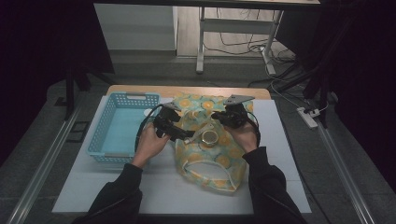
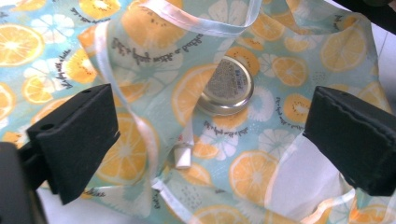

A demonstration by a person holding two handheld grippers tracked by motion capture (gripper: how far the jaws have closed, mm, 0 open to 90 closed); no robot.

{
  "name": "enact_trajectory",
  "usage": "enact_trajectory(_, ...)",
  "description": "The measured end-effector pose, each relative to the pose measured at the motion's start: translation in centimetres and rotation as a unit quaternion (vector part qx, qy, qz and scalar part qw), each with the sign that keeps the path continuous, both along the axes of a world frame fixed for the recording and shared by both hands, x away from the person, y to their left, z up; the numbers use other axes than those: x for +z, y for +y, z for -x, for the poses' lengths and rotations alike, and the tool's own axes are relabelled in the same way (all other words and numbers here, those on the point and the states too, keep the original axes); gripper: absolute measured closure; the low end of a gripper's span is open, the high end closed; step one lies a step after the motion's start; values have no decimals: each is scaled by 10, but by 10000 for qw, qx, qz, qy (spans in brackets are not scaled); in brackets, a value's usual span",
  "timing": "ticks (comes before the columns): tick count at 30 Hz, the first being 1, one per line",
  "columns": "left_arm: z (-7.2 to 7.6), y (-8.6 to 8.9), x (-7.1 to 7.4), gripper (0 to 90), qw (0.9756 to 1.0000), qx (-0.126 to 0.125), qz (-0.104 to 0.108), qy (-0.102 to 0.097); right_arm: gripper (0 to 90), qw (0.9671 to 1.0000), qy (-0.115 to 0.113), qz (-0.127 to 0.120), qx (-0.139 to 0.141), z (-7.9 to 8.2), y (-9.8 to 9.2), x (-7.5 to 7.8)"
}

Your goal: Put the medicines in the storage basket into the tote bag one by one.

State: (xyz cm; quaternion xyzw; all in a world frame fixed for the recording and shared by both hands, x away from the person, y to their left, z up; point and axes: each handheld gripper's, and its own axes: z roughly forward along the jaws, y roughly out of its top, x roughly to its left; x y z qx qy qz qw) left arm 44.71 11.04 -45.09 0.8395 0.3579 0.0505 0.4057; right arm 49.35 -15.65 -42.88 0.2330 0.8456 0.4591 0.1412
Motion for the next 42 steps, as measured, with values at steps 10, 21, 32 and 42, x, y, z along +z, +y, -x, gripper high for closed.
enact_trajectory(10,4,30,3,0,9998,161,13,-108,899,10000,4,10,-10,0,0,-1)
enact_trajectory(21,4,67,7,0,9987,469,-84,-154,898,10000,8,34,-10,-1,0,-1)
enact_trajectory(32,1,98,7,0,9946,1009,-101,-233,899,10000,2,34,-1,0,0,-1)
enact_trajectory(42,-11,118,-3,0,9899,1381,-329,-25,899,10000,-2,31,-2,0,1,-1)
